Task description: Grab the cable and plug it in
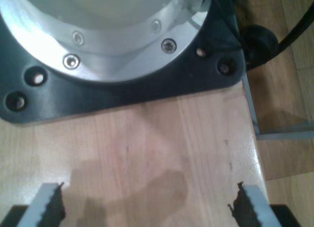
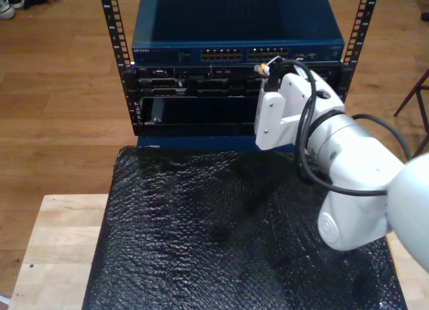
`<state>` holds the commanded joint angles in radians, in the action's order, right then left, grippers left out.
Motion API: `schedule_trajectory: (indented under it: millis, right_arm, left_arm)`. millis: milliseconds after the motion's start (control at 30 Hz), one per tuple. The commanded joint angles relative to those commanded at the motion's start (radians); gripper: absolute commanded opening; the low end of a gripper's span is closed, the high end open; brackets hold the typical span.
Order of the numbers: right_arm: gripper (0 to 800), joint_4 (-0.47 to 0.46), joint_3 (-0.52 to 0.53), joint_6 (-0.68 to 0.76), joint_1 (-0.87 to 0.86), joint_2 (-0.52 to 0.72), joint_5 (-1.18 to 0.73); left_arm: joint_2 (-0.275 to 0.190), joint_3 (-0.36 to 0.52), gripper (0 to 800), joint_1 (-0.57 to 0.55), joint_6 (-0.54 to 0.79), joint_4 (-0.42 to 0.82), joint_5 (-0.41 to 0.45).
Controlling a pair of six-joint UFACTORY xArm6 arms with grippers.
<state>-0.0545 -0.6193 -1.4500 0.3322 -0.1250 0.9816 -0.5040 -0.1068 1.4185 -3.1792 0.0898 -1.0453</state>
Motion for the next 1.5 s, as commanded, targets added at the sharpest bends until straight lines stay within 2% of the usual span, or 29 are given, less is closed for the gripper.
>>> schedule_trajectory:
  millis: [133, 300, 433, 667, 867, 1033, 1400, 1500]
  right_arm:
    - [0, 0.058, -0.069, -0.006, 0.009, -0.075, 0.021]
    - [0, 0.112, -0.157, -0.084, 0.031, -0.193, 0.140]
    - [0, 0.178, -0.167, -0.110, 0.054, -0.199, 0.166]
    - [0, 0.361, -0.173, -0.244, 0.107, -0.230, 0.222]
    - [0, 0.476, -0.184, -0.276, 0.143, -0.242, 0.256]
    - [0, 0.592, -0.224, -0.336, 0.170, -0.287, 0.305]
    - [0, 0.775, -0.321, -0.342, 0.222, -0.385, 0.374]
    - [0, 0.799, -0.351, -0.342, 0.230, -0.416, 0.379]
  left_arm:
    - [0.000, 0.000, 800, 0.000, 0.000, 0.000, 0.000]
    - [0.000, 0.000, 800, 0.000, 0.000, 0.000, 0.000]
    - [0.000, 0.000, 800, 0.000, 0.000, 0.000, 0.000]
    - [0.000, 0.000, 800, 0.000, 0.000, 0.000, 0.000]
    - [0.000, 0.000, 800, 0.000, 0.000, 0.000, 0.000]
    - [0.000, 0.000, 800, 0.000, 0.000, 0.000, 0.000]
    - [0.000, 0.000, 800, 0.000, 0.000, 0.000, 0.000]
    - [0.000, 0.000, 800, 0.000, 0.000, 0.000, 0.000]
